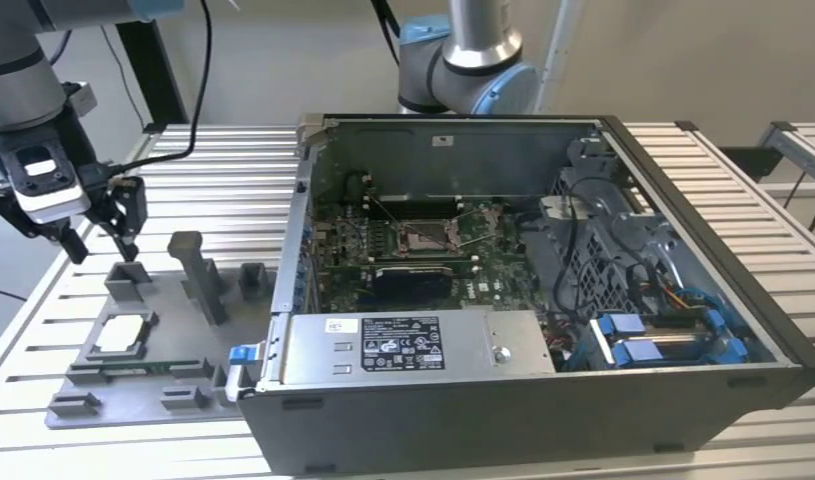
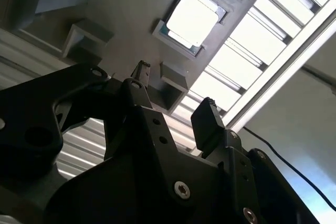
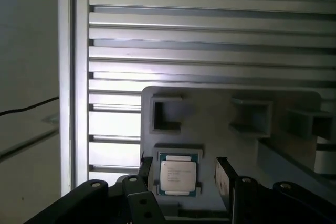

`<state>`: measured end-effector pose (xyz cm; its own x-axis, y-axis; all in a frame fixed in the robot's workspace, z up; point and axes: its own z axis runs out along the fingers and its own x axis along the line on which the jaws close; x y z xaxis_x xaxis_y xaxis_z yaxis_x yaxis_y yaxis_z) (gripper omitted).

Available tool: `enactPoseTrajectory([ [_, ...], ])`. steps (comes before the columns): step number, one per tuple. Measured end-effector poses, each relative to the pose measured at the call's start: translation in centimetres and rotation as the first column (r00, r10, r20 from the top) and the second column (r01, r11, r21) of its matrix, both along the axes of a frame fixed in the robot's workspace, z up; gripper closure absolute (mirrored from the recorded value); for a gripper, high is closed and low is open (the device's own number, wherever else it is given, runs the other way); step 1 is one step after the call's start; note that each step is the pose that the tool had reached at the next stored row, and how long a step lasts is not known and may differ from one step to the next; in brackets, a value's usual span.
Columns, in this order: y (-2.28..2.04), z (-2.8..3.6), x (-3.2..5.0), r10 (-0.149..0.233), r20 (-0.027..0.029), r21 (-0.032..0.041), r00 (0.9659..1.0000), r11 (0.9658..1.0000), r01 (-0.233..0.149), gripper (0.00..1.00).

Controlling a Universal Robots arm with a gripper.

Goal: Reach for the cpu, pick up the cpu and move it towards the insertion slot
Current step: 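Pick up the cpu and move it towards the insertion slot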

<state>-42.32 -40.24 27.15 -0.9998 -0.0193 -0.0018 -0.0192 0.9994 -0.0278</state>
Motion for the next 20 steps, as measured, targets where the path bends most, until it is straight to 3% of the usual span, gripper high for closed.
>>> enactPoseTrajectory([
  [6, 0.15, -0.41, 0.01, 0.000, 0.0000, -0.0010, 1.0000, 1.0000, 0.000, 0.00],
  [17, 0.13, -1.76, 0.00, 0.000, 0.0003, -0.0009, 1.0000, 1.0000, 0.000, 0.00],
  [20, -0.52, -1.94, 0.00, 0.000, 0.0003, -0.0010, 1.0000, 1.0000, 0.000, 0.00],
])
